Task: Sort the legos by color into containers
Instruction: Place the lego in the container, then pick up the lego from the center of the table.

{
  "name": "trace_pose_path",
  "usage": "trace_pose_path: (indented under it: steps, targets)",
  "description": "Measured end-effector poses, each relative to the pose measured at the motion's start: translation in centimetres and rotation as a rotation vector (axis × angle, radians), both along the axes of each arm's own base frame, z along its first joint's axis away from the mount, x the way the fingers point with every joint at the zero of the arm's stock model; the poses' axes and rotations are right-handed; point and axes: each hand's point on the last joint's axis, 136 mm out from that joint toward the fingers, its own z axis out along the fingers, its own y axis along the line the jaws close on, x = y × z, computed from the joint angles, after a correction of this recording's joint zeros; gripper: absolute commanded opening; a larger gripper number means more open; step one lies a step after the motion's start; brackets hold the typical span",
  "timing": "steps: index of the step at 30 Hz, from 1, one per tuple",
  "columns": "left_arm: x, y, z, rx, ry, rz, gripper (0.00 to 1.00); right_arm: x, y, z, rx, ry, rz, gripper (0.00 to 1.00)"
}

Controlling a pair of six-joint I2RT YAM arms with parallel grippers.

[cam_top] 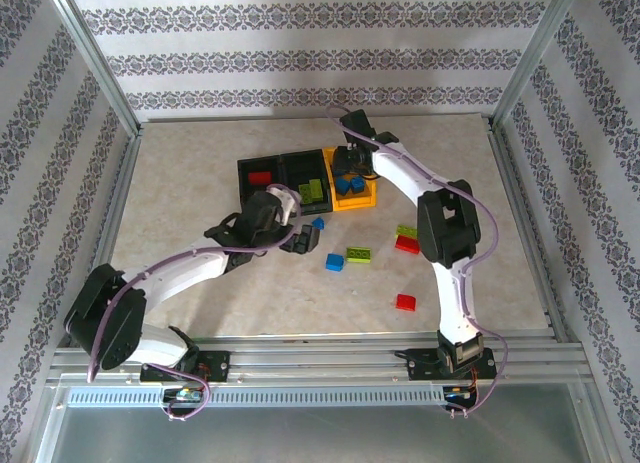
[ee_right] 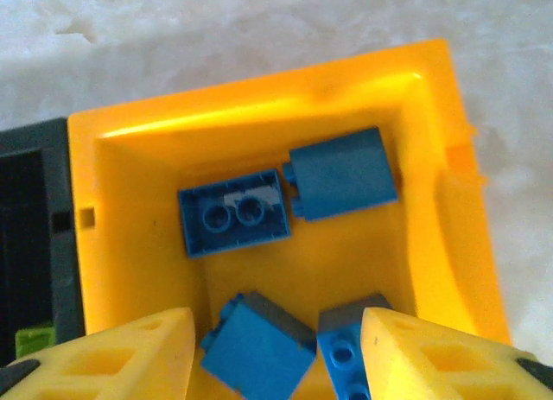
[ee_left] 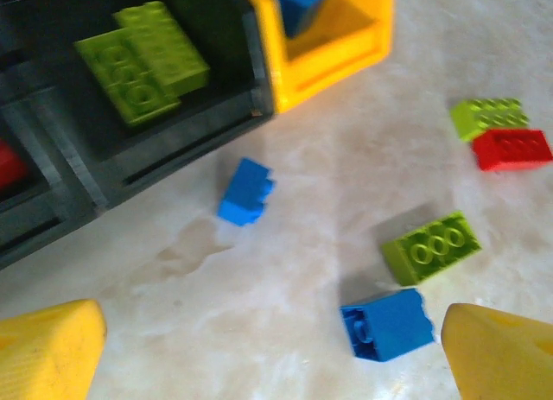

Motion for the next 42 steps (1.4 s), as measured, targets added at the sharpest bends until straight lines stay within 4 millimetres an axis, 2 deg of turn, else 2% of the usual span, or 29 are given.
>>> trace_pose_path:
  steps: [6,9,12,13,14,15,18,26,30,35,42]
  targets:
    - [-1.2,-4.8,1.0,0.06,-0.073,-0.225,1.0,-3.2,-2.3,4.7,0.009,-0.058,-0.028,0.71]
    - [-1.6,-6.5,1.0,0.09,-0.09,-0.32,1.0,-5.2,-3.9,6.5,0.019,-0.086,-0.06,0.76]
    - [-2.0,-7.8,0.6,0.126,-0.089,-0.403,0.99,-7.4,-5.8,7.1,0.02,-0.095,-0.1,0.84]
    - [-2.0,-8.1,0.4,0.139,-0.086,-0.424,0.98,-8.1,-6.6,7.1,0.017,-0.092,-0.116,0.87]
    - [-2.1,-8.5,0.2,0.154,-0.085,-0.449,0.97,-9.0,-7.3,7.1,0.014,-0.09,-0.13,0.97]
    - [-2.1,-8.9,-0.1,0.17,-0.082,-0.471,0.96,-9.8,-8.0,7.0,0.01,-0.089,-0.148,0.98]
    - [-2.2,-9.8,-1.0,0.211,-0.07,-0.522,0.89,-12.1,-10.2,7.0,0.013,-0.091,-0.208,0.98]
    - [-1.6,-11.6,-3.3,0.31,-0.028,-0.595,0.83,-17.2,-16.1,8.9,0.067,-0.168,-0.402,0.98]
    - [-1.6,-12.6,-4.6,0.366,-0.007,-0.624,0.8,-19.3,-18.2,9.2,0.096,-0.192,-0.478,0.98]
    - [-1.1,-13.3,-6.2,0.427,0.017,-0.637,0.76,-20.8,-19.5,8.8,0.104,-0.186,-0.528,0.98]
    - [-0.5,-14.0,-7.9,0.475,0.062,-0.643,0.73,-21.1,-19.6,8.7,0.114,-0.179,-0.546,0.98]
